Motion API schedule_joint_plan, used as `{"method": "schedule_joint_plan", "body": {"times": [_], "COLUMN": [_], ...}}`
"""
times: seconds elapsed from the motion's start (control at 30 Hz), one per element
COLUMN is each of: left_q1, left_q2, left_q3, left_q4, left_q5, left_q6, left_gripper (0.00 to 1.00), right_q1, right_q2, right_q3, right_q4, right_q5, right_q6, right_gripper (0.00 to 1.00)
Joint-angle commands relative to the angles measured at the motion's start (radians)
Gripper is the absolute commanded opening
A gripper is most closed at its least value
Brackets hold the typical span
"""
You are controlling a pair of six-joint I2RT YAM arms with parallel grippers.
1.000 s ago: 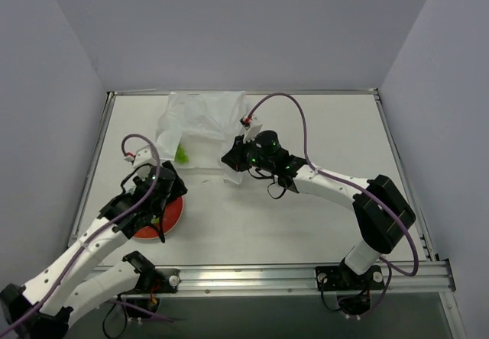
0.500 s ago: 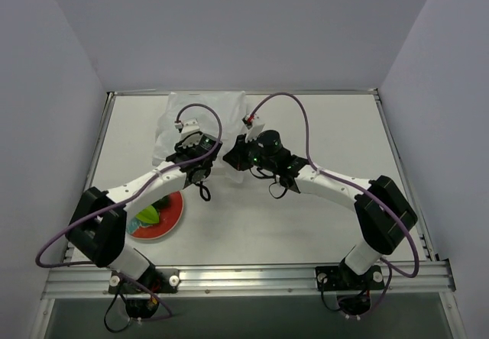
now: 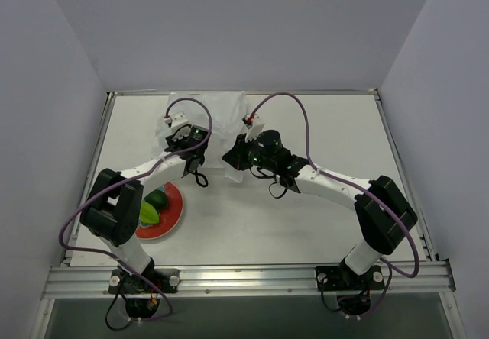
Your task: Take the fake fruits out of the plastic bag
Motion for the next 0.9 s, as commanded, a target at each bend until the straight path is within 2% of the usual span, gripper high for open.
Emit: {"method": "schedule_joint_plan", "body": {"times": [0.0,0.17,0.3,0.63,0.73,0.8,0.83,0.87], "left_q1": [0.024,0.053,0.068,0.102,0.110,0.113,0.113,0.113], "left_q2": [0.017,0.069,0.109,0.184,0.198,0.201,0.198,0.193], "left_q3": [0.012,0.024,0.033,0.038,0.043,0.040,0.036,0.027], "left_q4": [0.065,0.098,0.106,0.151,0.164,0.174,0.180,0.184], "left_q5": [-0.051,-0.035,-0.037,-0.014,-0.005,0.000,0.000,0.001], "left_q6": [0.024,0.051,0.056,0.051,0.070,0.077,0.077,0.077], "left_gripper": [0.39,0.48,0.52,0.52,0.50,0.44,0.40,0.29], "right_q1": [-0.003,-0.003,-0.003,-0.003,-0.003,-0.003,-0.003,-0.003], "right_q2": [-0.038,-0.032,-0.027,-0.022,-0.019,-0.018,-0.018,-0.016], "right_q3": [-0.003,-0.002,0.000,0.000,0.000,0.000,-0.002,-0.002], "right_q4": [0.053,0.053,0.053,0.053,0.053,0.053,0.051,0.051], "right_q5": [-0.017,-0.024,-0.028,-0.031,-0.033,-0.030,-0.028,-0.027], "right_q6": [0.002,0.003,0.003,0.003,0.002,0.002,0.002,0.002], "right_gripper": [0.00,0.00,0.00,0.00,0.00,0.00,0.00,0.00]}}
